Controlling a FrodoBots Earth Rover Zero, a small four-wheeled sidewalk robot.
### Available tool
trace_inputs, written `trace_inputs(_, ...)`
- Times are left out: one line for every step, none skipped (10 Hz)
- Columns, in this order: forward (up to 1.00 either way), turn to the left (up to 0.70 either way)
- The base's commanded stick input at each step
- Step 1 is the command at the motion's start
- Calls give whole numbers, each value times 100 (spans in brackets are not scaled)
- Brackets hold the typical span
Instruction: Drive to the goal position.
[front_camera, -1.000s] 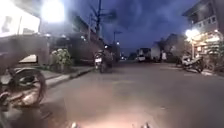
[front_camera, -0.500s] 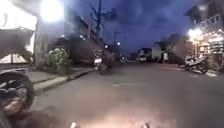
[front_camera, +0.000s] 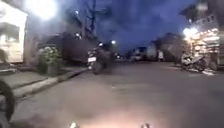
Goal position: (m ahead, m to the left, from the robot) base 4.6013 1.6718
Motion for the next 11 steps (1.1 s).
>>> trace_inputs(50, 0)
trace_inputs(50, 0)
trace_inputs(50, 0)
trace_inputs(50, 0)
trace_inputs(50, 0)
trace_inputs(50, 0)
trace_inputs(50, 0)
trace_inputs(50, 0)
trace_inputs(50, 0)
trace_inputs(50, 0)
trace_inputs(50, 0)
